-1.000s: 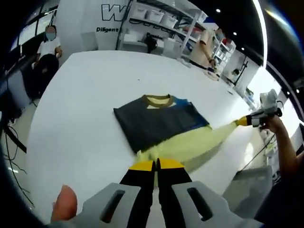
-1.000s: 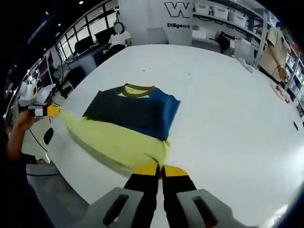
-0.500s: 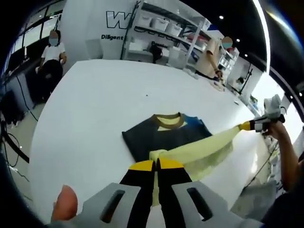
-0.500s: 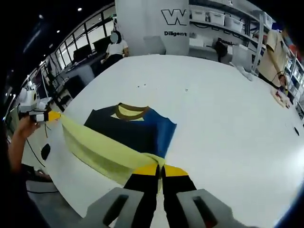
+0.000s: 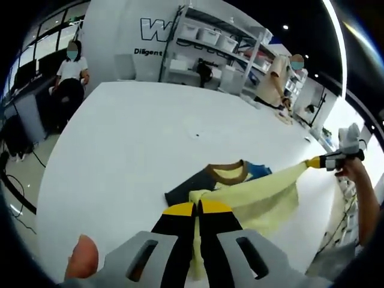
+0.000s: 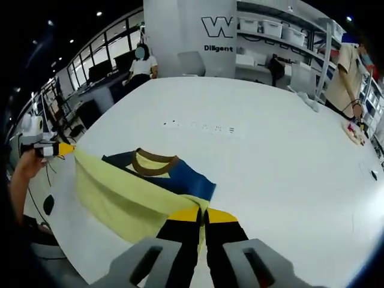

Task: Fold the garment on the visible template until the final outline fits inside the template.

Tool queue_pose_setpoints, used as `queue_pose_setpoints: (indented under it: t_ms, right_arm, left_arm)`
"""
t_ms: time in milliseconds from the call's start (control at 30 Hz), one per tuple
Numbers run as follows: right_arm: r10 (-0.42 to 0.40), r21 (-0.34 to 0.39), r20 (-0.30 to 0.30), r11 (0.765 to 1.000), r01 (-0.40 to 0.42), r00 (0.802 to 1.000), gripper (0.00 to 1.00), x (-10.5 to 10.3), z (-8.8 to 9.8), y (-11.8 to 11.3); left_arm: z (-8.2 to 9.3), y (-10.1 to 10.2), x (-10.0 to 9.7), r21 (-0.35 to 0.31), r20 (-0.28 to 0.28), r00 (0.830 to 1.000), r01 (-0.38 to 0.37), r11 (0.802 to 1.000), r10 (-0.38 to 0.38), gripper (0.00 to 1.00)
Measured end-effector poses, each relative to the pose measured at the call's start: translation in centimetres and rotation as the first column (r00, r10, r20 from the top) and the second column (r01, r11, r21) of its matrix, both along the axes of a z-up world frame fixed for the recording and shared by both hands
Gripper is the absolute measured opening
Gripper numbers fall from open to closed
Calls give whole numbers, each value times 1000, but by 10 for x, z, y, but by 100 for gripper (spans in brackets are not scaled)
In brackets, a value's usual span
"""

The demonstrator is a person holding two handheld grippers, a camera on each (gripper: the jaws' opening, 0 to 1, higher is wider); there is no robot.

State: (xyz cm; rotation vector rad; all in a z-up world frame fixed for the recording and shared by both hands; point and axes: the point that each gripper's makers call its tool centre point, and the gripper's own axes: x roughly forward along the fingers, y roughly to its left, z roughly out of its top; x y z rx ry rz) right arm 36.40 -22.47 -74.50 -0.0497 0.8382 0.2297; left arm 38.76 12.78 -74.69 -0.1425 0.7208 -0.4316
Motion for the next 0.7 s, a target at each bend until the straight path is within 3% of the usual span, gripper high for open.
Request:
queue_pose_setpoints:
  t_ms: [400, 700]
  right_arm:
    - [-5, -10, 20, 1000, 5, 1000, 0, 35, -8, -1]
    - [-2, -27, 30, 1000, 3, 1000, 0, 58, -26, -2]
  left_arm:
    - [-10, -4, 45, 2, 20, 1000, -15, 1000, 15, 3]
    - [-32, -5, 69, 13, 14, 1000, -24, 1000, 24, 3]
